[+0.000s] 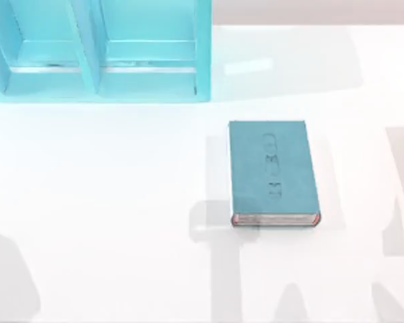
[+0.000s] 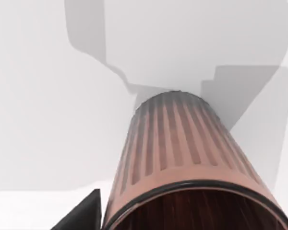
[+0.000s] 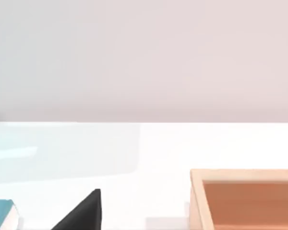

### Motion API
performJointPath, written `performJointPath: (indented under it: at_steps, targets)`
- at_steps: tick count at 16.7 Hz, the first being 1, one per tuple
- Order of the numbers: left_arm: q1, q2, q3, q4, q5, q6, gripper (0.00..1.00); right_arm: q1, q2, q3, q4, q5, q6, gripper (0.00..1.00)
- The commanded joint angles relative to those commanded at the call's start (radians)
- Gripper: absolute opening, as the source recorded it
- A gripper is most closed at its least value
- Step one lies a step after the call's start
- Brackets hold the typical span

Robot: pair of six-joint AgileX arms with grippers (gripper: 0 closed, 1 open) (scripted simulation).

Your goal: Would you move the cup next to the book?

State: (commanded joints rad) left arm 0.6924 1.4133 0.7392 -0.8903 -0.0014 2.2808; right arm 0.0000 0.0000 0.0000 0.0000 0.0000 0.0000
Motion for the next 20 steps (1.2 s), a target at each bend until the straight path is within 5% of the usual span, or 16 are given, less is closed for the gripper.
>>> performJointPath:
  at_steps: [5, 18, 20]
  targets:
    - [0.001, 0.008, -0.026, 0.028, 0.0, 0.001, 1.0, 0.0, 0.0, 0.0, 0.0, 0.0, 0.0, 1.0]
    - [0.001, 0.008, -0.026, 0.028, 0.0, 0.001, 0.02, 0.0, 0.0, 0.0, 0.0, 0.0, 0.0, 1.0]
    - [0.001, 0.008, -0.026, 0.028, 0.0, 0.001, 0.0, 0.0, 0.0, 0.0, 0.0, 0.0, 0.0, 1.0]
